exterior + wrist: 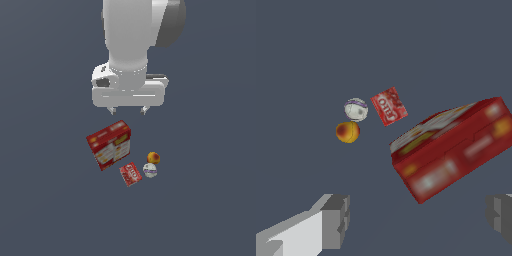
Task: Pick up a designated object from a clutter of objects.
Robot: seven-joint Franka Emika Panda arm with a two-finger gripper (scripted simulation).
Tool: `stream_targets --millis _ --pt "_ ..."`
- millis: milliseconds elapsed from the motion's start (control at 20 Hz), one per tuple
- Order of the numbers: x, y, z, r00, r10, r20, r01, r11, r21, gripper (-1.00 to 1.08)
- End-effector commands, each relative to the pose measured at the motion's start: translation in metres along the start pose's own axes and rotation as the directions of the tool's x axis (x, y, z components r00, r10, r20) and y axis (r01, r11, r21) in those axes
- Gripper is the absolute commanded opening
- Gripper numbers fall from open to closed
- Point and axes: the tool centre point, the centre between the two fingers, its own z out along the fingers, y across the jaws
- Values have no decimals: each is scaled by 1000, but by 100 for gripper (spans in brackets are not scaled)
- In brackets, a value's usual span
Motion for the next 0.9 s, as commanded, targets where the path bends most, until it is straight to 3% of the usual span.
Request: stream_targets --millis 0,450,850 --pt "0 0 0 1000 0 0 0 1000 0 100" --pt "1 -8 12 1000 15 6 -15 1000 26 100" --pt "3 -9 15 1000 -13 5 12 1000 22 100"
